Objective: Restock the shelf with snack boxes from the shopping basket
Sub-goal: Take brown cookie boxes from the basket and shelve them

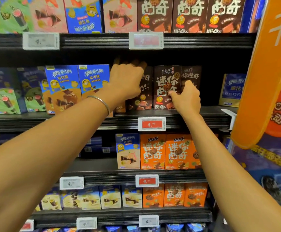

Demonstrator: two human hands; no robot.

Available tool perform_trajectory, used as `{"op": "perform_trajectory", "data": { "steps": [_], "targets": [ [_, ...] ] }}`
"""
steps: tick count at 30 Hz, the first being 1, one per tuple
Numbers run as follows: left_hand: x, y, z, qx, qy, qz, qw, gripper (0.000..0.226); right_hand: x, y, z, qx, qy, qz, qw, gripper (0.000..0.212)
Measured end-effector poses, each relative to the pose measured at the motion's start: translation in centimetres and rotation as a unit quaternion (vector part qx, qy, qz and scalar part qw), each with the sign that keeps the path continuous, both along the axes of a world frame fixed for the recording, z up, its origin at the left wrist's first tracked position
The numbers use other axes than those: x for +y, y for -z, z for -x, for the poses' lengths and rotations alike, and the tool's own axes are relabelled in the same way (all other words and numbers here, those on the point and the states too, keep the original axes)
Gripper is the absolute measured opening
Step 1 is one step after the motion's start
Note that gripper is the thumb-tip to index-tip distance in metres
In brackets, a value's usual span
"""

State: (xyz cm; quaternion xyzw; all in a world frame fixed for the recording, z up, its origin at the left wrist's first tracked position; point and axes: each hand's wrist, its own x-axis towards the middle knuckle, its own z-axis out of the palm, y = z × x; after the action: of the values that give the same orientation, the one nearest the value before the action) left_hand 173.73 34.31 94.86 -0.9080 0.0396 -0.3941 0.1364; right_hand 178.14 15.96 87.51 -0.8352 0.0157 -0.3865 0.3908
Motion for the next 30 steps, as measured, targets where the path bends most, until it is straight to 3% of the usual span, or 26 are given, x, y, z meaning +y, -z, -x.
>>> {"op": "perform_trajectory", "data": {
  "steps": [14, 23, 26, 30],
  "targets": [
    [0.4, 0.0, -1.2, -0.017, 0.013, -0.005, 1.0, 0.078, 0.6, 0.2, -0.7, -0.004, -0.007, 0.002, 1.0, 0.045],
    [0.4, 1.7, 1.5, -0.029, 0.063, 0.041, 0.997, 0.085, 0.0, 0.8, 1.5, -0.029, -0.102, -0.118, 0.987, 0.054],
    [0.7, 4.1, 4.2, -0.059, 0.137, 0.098, 0.984, 0.077, 0.2, 1.9, 4.3, -0.066, -0.161, -0.157, 0.972, 0.052],
    [1.8, 9.6, 8.7, -0.099, 0.239, 0.225, 0.939, 0.062, 1.3, 4.6, 8.3, -0.105, -0.259, -0.213, 0.936, 0.042]
  ]
}}
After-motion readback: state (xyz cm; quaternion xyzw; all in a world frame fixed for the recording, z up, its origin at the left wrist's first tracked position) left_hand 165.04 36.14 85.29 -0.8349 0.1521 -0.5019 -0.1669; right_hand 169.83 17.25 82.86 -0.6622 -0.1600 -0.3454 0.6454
